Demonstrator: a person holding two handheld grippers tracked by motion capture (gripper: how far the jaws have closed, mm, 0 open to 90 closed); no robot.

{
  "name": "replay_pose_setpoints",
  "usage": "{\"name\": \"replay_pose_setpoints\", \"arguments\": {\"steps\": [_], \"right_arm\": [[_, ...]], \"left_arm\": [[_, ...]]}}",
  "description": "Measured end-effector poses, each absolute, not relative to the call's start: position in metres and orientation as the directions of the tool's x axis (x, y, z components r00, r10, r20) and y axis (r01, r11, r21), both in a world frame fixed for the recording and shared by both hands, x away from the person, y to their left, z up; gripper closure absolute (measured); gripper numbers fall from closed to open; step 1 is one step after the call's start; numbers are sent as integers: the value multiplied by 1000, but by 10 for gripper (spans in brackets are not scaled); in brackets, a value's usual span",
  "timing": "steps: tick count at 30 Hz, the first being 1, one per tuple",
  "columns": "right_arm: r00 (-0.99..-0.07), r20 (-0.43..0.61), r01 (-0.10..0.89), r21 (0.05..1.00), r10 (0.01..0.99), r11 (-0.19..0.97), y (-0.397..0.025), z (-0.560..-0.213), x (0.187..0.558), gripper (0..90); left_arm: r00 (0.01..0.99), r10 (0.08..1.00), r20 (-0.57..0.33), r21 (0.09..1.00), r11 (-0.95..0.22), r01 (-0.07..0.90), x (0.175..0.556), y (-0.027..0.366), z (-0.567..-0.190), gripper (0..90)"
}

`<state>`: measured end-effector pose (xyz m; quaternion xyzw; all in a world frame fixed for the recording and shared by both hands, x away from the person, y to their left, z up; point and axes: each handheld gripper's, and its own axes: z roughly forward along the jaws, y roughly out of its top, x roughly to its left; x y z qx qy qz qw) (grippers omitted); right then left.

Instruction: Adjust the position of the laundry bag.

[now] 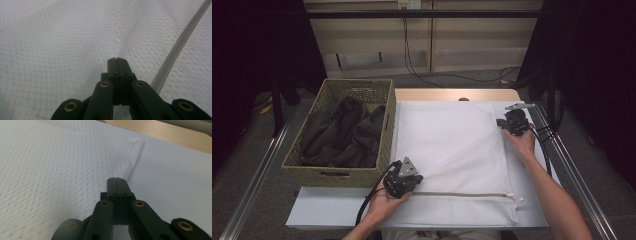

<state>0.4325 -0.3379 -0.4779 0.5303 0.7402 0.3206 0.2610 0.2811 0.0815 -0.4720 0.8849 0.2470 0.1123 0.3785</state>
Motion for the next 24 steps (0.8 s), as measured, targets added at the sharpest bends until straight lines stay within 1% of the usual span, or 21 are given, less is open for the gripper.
{"name": "replay_pose_setpoints", "arguments": {"steps": [2, 3, 4, 5, 6, 8, 11, 14, 17, 18, 19, 21, 22, 23, 24], "right_arm": [[-301, -52, 617, 751, 952, 236, -338, -478, 434, 900], [-300, -55, 615, 752, 952, 237, -338, -477, 435, 900], [-301, -57, 611, 755, 952, 238, -339, -477, 436, 900], [-295, -60, 616, 751, 954, 238, -339, -476, 437, 900], [-291, -57, 616, 753, 955, 233, -339, -476, 438, 900], [-308, -72, 613, 748, 949, 255, -338, -478, 439, 900], [-303, -63, 608, 755, 951, 244, -336, -479, 439, 900], [-317, -46, 612, 753, 947, 241, -337, -483, 437, 898], [-319, -23, 615, 756, 948, 226, -338, -485, 432, 751], [-319, -23, 615, 756, 948, 226, -338, -485, 432, 751], [-323, -17, 611, 760, 946, 222, -337, -484, 430, 730], [-331, -18, 597, 770, 943, 224, -337, -481, 424, 650], [-333, -14, 590, 777, 943, 220, -338, -476, 417, 587], [-333, -14, 590, 777, 943, 220, -338, -476, 417, 587], [-350, -9, 572, 790, 937, 221, -339, -470, 408, 537]], "left_arm": [[848, 530, 16, 726, -589, 354, 283, 80, -472, 900], [847, 532, 2, 732, -578, 361, 285, 80, -473, 900], [846, 533, 12, 725, -588, 360, 287, 81, -472, 900], [838, 545, -3, 740, -562, 368, 288, 80, -474, 900], [845, 535, 12, 718, -593, 365, 289, 81, -473, 900], [847, 532, -6, 724, -582, 371, 291, 80, -478, 900], [854, 518, -37, 730, -570, 377, 289, 82, -477, 900], [856, 515, -38, 733, -567, 374, 287, 82, -477, 883], [865, 501, -23, 739, -574, 352, 285, 82, -477, 815], [865, 501, -23, 739, -574, 352, 285, 82, -477, 787], [864, 503, -36, 750, -557, 355, 285, 81, -477, 787], [861, 508, -30, 760, -548, 350, 283, 81, -476, 728], [862, 506, -26, 761, -549, 345, 283, 81, -475, 674], [862, 507, -27, 769, -540, 342, 282, 81, -475, 674], [861, 507, -41, 780, -523, 344, 281, 82, -475, 618]]}}
